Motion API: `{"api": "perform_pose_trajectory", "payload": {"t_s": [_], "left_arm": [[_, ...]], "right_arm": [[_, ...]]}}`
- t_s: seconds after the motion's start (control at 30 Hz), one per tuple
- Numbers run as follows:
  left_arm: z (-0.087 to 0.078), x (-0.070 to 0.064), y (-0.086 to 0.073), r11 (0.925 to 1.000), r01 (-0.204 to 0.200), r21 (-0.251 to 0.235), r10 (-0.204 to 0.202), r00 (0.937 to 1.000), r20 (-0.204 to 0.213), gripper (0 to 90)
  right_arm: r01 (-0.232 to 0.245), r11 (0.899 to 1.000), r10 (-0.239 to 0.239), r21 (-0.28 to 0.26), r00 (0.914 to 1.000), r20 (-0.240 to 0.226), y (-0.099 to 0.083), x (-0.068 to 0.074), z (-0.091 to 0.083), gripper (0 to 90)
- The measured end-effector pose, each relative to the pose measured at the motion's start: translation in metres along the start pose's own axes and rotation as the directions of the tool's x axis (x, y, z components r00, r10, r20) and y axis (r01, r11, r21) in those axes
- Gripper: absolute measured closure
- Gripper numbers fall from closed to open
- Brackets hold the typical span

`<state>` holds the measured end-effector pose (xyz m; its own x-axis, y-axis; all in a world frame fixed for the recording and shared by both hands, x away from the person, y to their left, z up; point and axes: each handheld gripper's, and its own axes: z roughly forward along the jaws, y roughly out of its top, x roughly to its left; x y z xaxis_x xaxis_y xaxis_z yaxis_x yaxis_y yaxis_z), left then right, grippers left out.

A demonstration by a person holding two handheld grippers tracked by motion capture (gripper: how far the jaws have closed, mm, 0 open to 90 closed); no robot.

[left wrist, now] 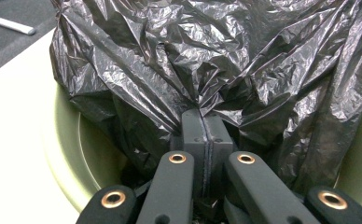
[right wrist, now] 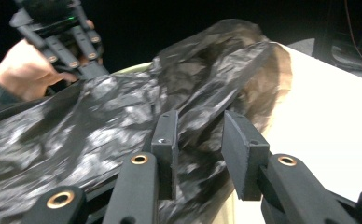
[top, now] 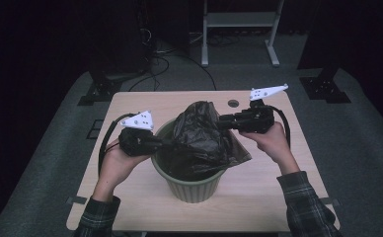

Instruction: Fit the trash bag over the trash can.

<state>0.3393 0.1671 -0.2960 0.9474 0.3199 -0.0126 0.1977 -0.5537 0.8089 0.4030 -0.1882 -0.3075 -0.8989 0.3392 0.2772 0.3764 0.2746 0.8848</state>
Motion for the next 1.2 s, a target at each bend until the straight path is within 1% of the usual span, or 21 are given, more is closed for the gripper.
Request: {"api": "perform_pose_trajectory", "payload": {"t_s": [0.03, 0.1, 0.17, 0.23, 0.33, 0.5, 0.53, 0.57, 0.6, 0.63, 0.67, 0.7, 0.77, 0.83, 0.87, 0.9, 0.97, 1.03, 1.07, 1.1, 1.2], "left_arm": [[0.000, 0.000, 0.000, 1.0000, -0.001, 0.001, 0.001, 1.0000, -0.001, 89.8], [0.000, 0.000, 0.000, 1.0000, -0.002, 0.001, 0.002, 1.0000, 0.001, 89.8], [0.000, 0.000, -0.001, 1.0000, -0.001, -0.001, 0.001, 1.0000, 0.001, 89.8], [-0.001, 0.000, -0.001, 1.0000, -0.003, 0.003, 0.003, 1.0000, 0.000, 89.8], [-0.001, 0.000, -0.001, 1.0000, -0.002, 0.003, 0.002, 1.0000, -0.001, 89.8], [0.000, -0.001, -0.002, 1.0000, -0.006, 0.004, 0.006, 1.0000, 0.004, 89.8], [0.001, -0.001, -0.002, 1.0000, -0.007, 0.005, 0.007, 1.0000, 0.005, 89.8], [0.001, -0.001, -0.002, 1.0000, -0.007, 0.005, 0.007, 1.0000, 0.005, 89.8], [0.001, -0.001, -0.002, 1.0000, -0.005, 0.005, 0.005, 1.0000, 0.006, 89.8], [0.001, -0.001, -0.002, 1.0000, -0.006, 0.005, 0.006, 1.0000, 0.006, 89.8], [0.000, 0.000, -0.002, 1.0000, -0.006, 0.004, 0.006, 1.0000, 0.002, 89.8], [0.000, 0.000, -0.002, 1.0000, -0.006, 0.004, 0.006, 1.0000, 0.002, 89.8], [-0.003, 0.000, -0.002, 1.0000, -0.003, -0.005, 0.003, 0.9999, -0.010, 89.8], [-0.004, 0.000, -0.003, 0.9999, -0.004, -0.010, 0.004, 0.9999, -0.011, 89.8], [-0.005, 0.000, -0.004, 0.9997, 0.000, -0.023, -0.001, 0.9999, -0.012, 89.9], [-0.007, 0.001, -0.005, 0.9997, 0.000, -0.026, -0.001, 0.9998, -0.018, 89.9], [-0.014, 0.003, -0.009, 0.9990, 0.014, -0.043, -0.016, 0.9991, -0.039, 89.9], [-0.018, 0.004, -0.013, 0.9987, 0.021, -0.046, -0.023, 0.9981, -0.057, 89.9], [-0.018, 0.004, -0.013, 0.9987, 0.021, -0.046, -0.023, 0.9981, -0.057, 89.9], [-0.022, 0.005, -0.018, 0.9983, 0.030, -0.050, -0.033, 0.9968, -0.072, 89.9], [-0.032, 0.008, -0.026, 0.9966, 0.045, -0.069, -0.051, 0.9942, -0.094, 89.9]], "right_arm": [[-0.019, 1.000, 0.019, 0.001, 0.9998, 0.008, 0.001, -0.003, 0.003, 66.0], [-0.040, 0.999, 0.040, -0.013, 0.9992, -0.008, 0.001, -0.005, 0.005, 64.7], [-0.047, 0.999, 0.047, -0.025, 0.9989, -0.003, 0.001, -0.006, 0.006, 63.7], [-0.049, 0.998, 0.050, -0.040, 0.9988, 0.003, 0.003, -0.006, 0.003, 63.7], [-0.048, 0.998, 0.049, -0.035, 0.9988, 0.010, 0.006, -0.007, 0.001, 63.8], [-0.050, 0.998, 0.050, -0.023, 0.9987, 0.002, 0.009, -0.008, 0.008, 63.8], [-0.050, 0.999, 0.051, -0.016, 0.9987, 0.008, 0.010, -0.008, 0.012, 68.5], [-0.050, 0.999, 0.051, -0.016, 0.9987, 0.008, 0.010, -0.008, 0.012, 68.5], [-0.048, 0.999, 0.048, -0.009, 0.9988, 0.012, 0.010, -0.007, 0.014, 74.1], [-0.018, 1.000, 0.018, 0.002, 0.9992, 0.037, 0.010, -0.004, 0.016, 86.1], [-0.006, 1.000, 0.006, 0.003, 0.9990, 0.044, 0.009, -0.003, 0.016, 89.9], [-0.006, 1.000, 0.006, 0.003, 0.9990, 0.044, 0.009, -0.003, 0.016, 89.9], [0.021, 1.000, -0.021, -0.007, 0.9981, 0.058, 0.010, 0.001, 0.010, 90.0], [0.026, 1.000, -0.025, -0.010, 0.9980, 0.058, 0.009, 0.002, 0.007, 90.0], [0.039, 0.999, -0.038, -0.009, 0.9970, 0.067, 0.009, 0.005, 0.001, 90.0], [0.039, 0.999, -0.038, -0.009, 0.9970, 0.067, 0.009, 0.005, 0.001, 90.0], [0.049, 0.999, -0.047, -0.013, 0.9956, 0.081, 0.007, 0.008, -0.010, 90.0], [0.054, 0.998, -0.052, -0.017, 0.9947, 0.089, 0.003, 0.010, -0.018, 90.0], [0.054, 0.998, -0.052, -0.017, 0.9947, 0.089, 0.003, 0.010, -0.018, 90.0], [0.067, 0.998, -0.065, -0.012, 0.9922, 0.107, -0.003, 0.012, -0.028, 90.0], [0.066, 0.998, -0.063, -0.016, 0.9904, 0.123, -0.011, 0.014, -0.040, 90.0]]}}
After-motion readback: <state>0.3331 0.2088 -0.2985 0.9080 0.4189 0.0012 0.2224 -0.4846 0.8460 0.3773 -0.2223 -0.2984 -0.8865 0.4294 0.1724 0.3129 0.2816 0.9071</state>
